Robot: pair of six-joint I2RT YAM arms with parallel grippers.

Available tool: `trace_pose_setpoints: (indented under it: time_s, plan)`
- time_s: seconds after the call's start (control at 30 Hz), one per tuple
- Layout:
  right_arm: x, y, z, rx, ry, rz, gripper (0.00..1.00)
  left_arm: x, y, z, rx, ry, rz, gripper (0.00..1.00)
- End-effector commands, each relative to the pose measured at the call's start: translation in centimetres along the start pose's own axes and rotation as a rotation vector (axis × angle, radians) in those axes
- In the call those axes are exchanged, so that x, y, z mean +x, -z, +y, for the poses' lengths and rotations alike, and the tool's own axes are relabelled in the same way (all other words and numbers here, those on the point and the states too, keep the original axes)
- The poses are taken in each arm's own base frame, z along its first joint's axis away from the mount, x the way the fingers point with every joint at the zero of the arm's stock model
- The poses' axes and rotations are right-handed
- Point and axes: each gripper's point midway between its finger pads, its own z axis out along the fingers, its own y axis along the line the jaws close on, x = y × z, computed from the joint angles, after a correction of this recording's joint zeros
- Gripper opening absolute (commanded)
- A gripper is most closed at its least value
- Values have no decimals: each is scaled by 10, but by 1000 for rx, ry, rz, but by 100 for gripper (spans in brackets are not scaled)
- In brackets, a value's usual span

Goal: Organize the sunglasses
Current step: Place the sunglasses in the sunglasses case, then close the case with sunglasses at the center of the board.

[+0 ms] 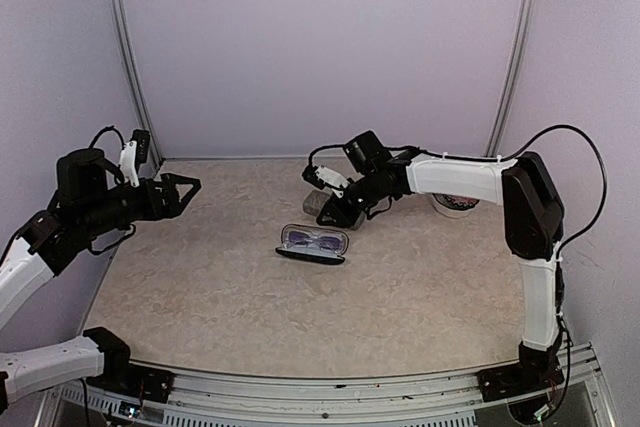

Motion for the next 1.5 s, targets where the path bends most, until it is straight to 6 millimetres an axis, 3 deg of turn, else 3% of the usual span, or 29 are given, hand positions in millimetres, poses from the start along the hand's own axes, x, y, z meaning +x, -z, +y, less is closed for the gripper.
trace_pose_setpoints:
  time_s: [0.0,0.17,0.27,0.47,0.57,0.63,0.8,1.2,1.47]
  plan:
    - [-21,29,-9,78,-21,-89,35,1,-5,-1,22,18,-6,99]
    - [-21,42,-16,151,-52,-112,38,18,-17,-2,59,126,40,98]
    - [-16,44,-30,232,-76,-96,37,39,-29,-6,98,189,93,89]
    - [-13,34,-41,274,-78,-71,23,84,-53,-15,91,237,203,63]
    - [-11,21,-44,257,-74,-46,9,100,-63,-26,94,224,250,36]
    - [-9,10,-47,247,-75,-24,0,112,-71,-33,95,213,284,24]
    - [-3,-14,-53,226,-63,25,0,146,-93,-48,107,181,387,0]
    - [14,-50,-54,126,-33,122,0,214,-149,-75,81,101,564,0]
    - [18,-60,-49,63,-24,143,0,231,-177,-83,39,78,562,0]
